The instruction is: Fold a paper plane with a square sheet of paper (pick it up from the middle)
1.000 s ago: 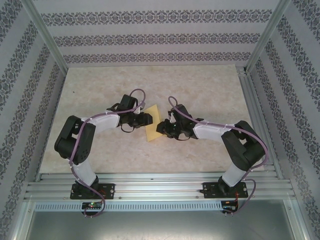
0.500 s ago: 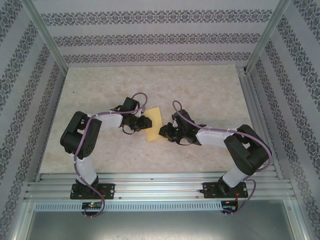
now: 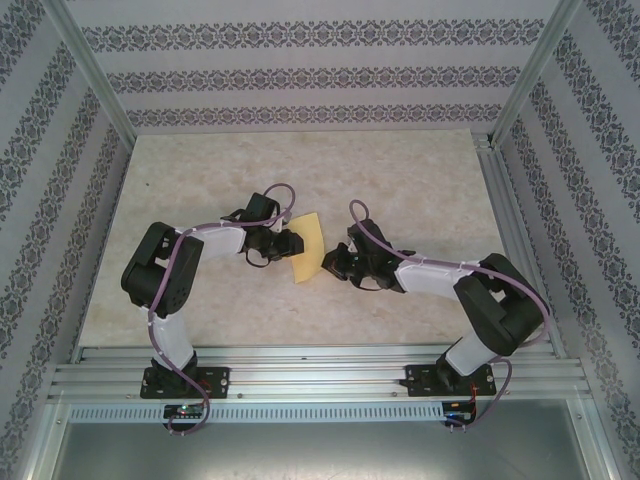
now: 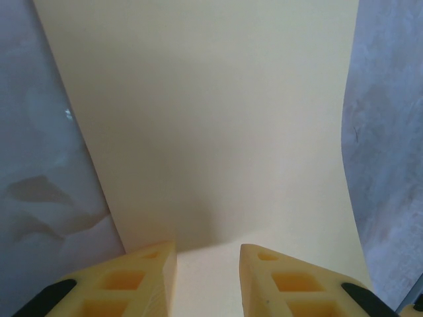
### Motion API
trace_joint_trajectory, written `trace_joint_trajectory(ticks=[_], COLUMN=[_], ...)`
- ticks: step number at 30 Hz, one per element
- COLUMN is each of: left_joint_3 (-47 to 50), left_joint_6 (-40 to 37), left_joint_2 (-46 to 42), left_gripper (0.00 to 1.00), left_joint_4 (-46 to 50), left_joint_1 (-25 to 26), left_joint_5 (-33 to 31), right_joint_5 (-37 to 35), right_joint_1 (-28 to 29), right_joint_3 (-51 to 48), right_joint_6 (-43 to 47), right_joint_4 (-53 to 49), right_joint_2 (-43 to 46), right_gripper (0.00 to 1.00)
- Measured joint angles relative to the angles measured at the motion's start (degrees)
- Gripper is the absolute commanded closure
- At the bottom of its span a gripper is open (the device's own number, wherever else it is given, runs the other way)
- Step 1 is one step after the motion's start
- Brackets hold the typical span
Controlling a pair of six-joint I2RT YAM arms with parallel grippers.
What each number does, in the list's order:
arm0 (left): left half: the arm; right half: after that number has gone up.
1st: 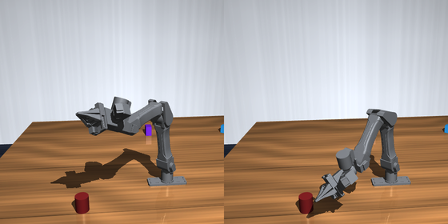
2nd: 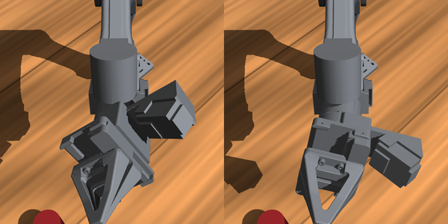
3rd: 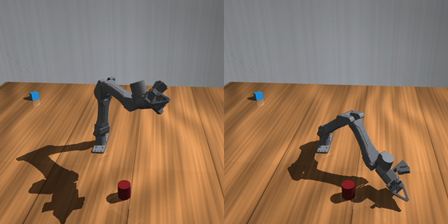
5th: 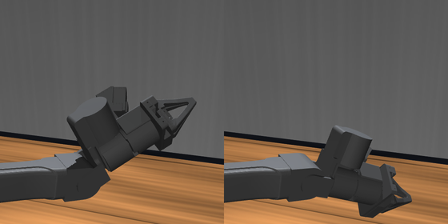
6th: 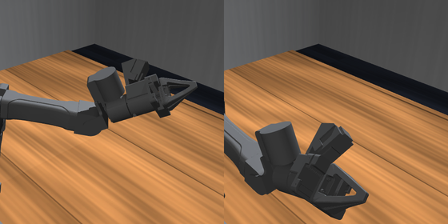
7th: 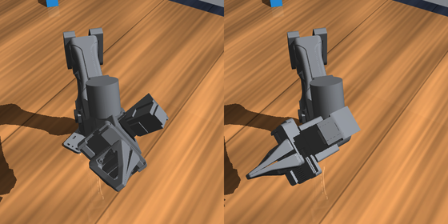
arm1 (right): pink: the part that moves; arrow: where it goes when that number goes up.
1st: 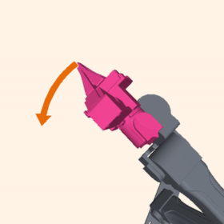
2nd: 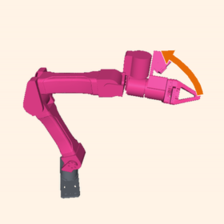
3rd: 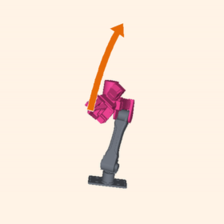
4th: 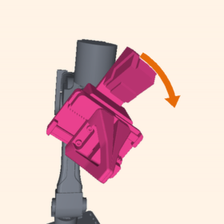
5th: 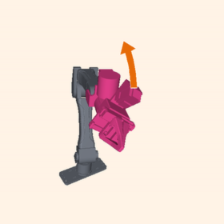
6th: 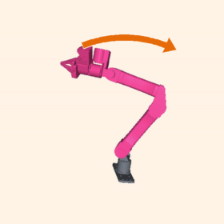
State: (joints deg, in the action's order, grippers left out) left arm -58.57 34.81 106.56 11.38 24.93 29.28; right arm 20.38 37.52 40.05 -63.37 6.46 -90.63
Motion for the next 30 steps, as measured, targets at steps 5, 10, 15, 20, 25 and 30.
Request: trace_joint_trajectory(ticks=[5,10,15,20,25,30], left_joint_3=[-0.15,-1.27,-5.03,-8.44,-9.16,-11.1], left_joint_6=[-0.02,-0.92,-2.69,-4.52,-6.25,-7.37], left_joint_2=[-0.11,-2.69,-2.84,-0.31,0.09,1.25], left_gripper=[0.61,0.59,0.64,0.63,0.6,0.62], left_joint_4=[0.22,2.14,3.3,4.76,6.62,6.71], left_joint_1=[0.0,0.0,0.0,-0.07,-0.39,-0.55], left_joint_5=[-0.24,-3.5,-7.41,-11.67,-12.94,-12.39], right_joint_5=[-0.85,-2.19,-2.84,-3.52,-4.33,-4.31], right_joint_1=[0.76,1.01,1.01,1.01,1.01,1.01], right_joint_3=[3.89,7.23,8.72,10.25,10.69,10.27], right_joint_6=[0.0,-0.02,0.0,0.24,0.74,1.99], right_joint_4=[-1.84,-4.57,-6.36,-8.22,-10.34,-13.05], right_joint_2=[-3.54,-6.47,-8.37,-8.57,-8.52,-6.54], right_gripper=[0.97,0.97,0.96,0.96,0.96,0.96])
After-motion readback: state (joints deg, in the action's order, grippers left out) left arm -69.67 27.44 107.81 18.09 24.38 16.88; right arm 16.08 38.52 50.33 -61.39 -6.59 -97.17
